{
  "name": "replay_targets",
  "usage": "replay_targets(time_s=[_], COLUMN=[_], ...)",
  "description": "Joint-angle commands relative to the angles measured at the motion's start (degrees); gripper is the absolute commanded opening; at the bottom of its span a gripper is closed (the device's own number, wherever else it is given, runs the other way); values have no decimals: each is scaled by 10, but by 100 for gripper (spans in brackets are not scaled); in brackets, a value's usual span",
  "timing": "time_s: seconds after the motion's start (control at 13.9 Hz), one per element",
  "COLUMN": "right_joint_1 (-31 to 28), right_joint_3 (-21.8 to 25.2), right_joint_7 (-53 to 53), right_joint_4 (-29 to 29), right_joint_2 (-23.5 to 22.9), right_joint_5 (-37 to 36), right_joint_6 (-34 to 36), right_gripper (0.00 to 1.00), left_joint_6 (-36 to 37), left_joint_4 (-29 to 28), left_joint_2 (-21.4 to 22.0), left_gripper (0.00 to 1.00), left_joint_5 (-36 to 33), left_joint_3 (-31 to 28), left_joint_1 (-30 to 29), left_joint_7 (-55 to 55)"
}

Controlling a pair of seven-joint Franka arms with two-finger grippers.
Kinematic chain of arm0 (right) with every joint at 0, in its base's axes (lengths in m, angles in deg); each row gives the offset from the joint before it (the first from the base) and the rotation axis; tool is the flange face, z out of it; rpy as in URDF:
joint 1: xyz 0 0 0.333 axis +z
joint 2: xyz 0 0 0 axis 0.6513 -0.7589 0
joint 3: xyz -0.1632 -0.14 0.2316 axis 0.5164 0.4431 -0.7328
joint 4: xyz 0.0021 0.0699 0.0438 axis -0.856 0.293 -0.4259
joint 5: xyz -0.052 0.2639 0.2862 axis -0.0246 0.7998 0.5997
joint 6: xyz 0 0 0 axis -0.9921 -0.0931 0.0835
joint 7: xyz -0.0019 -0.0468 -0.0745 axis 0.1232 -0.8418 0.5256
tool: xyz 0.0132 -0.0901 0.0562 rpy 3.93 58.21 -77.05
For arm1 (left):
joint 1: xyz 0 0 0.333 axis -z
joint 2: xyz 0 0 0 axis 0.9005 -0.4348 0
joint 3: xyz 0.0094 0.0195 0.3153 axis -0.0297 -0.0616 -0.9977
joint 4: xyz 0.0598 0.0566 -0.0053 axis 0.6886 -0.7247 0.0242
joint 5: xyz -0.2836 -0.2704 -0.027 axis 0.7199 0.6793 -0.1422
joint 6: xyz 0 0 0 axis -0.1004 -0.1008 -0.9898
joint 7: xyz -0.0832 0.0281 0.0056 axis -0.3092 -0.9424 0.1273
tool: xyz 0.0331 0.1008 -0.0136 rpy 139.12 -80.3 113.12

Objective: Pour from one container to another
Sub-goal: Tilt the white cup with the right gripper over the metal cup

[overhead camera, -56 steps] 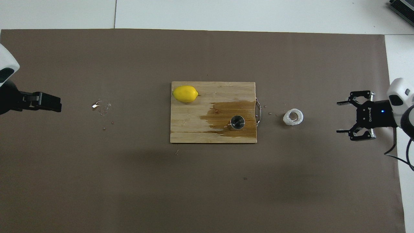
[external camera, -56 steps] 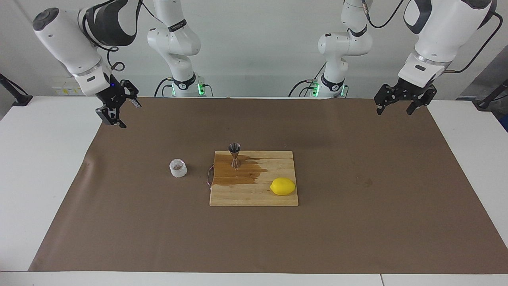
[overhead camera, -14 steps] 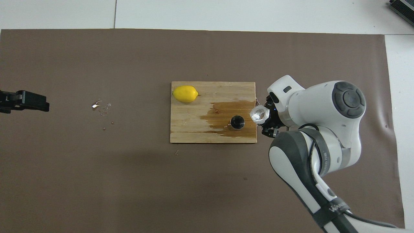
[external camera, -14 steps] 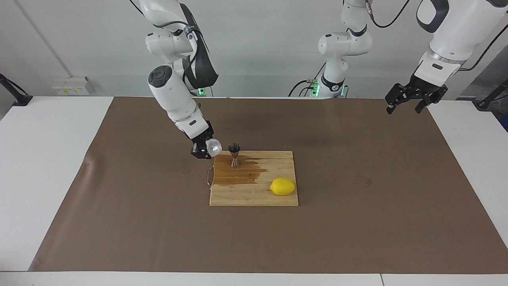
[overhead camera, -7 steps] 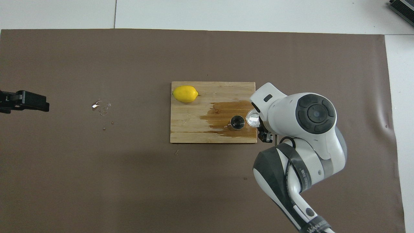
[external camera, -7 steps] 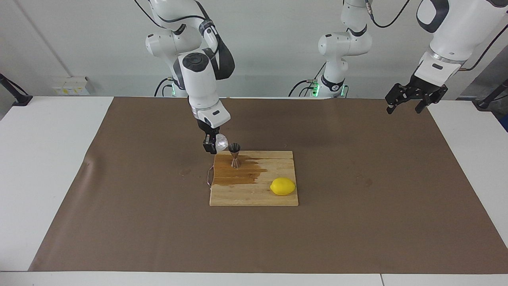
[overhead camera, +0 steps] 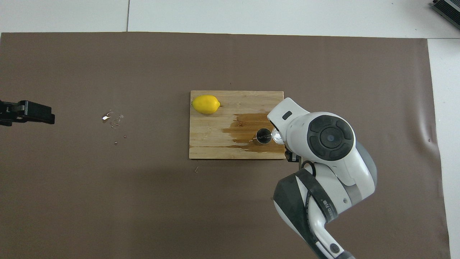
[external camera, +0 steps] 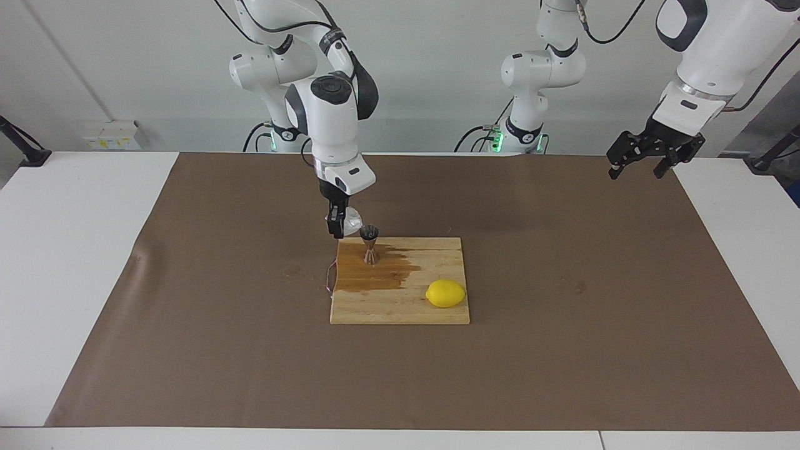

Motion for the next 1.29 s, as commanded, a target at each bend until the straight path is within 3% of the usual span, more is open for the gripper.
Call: replay_targets(time_s=[0.0, 1.22], right_joint_1=[-1, 15], right_joint_3=[-2, -3], right_joint_7=[21, 35], right_joint_4=[8, 10], right_joint_2=[13, 13], right_joint_5=[-31, -32], right_joint_6=[10, 7], right_gripper=[23, 23], left_joint_6=[6, 7], left_joint_4=[-7, -7], left_joint_2=[10, 10], left_gripper=[100, 100], left_joint_5=[7, 7], left_joint_3=[2, 2], left_joint_1=[-6, -6], left_joint_7=[-1, -1])
